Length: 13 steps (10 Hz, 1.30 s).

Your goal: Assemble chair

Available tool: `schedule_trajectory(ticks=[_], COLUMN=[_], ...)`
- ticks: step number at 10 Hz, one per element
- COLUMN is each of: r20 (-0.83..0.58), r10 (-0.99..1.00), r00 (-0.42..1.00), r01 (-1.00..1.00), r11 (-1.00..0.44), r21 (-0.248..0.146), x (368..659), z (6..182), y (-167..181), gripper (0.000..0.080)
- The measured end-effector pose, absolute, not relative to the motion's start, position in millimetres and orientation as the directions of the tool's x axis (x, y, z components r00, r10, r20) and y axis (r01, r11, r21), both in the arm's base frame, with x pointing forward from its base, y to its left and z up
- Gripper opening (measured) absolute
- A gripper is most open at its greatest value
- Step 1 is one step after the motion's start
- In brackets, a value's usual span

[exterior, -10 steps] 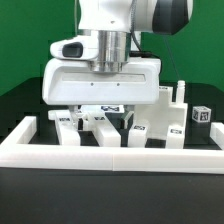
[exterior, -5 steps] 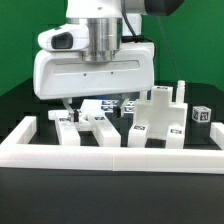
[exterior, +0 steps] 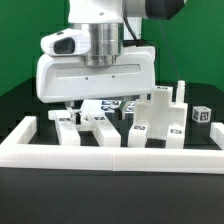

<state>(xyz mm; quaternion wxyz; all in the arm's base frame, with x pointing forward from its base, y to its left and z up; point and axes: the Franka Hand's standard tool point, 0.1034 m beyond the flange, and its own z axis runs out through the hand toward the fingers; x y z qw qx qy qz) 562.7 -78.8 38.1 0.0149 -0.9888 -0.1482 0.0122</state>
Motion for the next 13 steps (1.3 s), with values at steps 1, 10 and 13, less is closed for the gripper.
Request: schedule_trajectory(ticks=[1, 10, 13], r20=[-0.020, -0.031, -0.031], r10=[0.297, 0.300, 0.295], r00=[0.955, 0.954, 0.955], r01=[0.297, 0.299, 0.295], r11=[-0.954, -0.954, -0.955], r21=[-0.032, -0.022, -0.021], x=[558, 562, 562], z=[33.1, 12.3, 11.6], y=[-76, -74, -77], gripper=[0.0649, 0.0649, 0.0528])
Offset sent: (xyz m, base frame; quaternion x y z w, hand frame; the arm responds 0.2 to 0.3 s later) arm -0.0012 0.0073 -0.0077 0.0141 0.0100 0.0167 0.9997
